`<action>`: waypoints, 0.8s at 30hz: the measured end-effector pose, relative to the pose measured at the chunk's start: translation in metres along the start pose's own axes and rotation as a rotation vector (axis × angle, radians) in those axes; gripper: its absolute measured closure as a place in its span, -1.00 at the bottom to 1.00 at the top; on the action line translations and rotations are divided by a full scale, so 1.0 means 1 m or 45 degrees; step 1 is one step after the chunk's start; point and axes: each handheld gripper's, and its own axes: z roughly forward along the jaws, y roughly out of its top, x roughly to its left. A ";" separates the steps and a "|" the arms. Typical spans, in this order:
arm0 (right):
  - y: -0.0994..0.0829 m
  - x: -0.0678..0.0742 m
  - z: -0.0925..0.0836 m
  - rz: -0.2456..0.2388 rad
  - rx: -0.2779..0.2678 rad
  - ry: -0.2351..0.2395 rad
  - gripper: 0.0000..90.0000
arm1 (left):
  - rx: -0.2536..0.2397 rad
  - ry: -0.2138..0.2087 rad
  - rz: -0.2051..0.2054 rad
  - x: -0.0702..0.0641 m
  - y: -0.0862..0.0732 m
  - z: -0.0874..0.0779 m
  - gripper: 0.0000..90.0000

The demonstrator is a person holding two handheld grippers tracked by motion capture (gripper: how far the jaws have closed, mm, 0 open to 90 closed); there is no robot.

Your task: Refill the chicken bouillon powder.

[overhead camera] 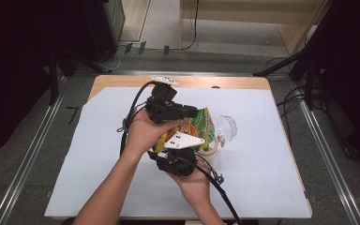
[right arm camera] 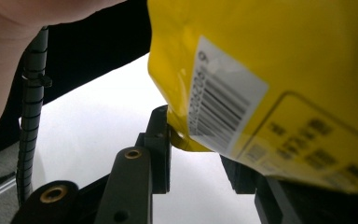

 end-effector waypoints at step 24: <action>0.003 0.000 0.006 -0.006 0.004 -0.005 0.49 | -0.012 0.026 -0.007 0.005 -0.001 -0.004 0.80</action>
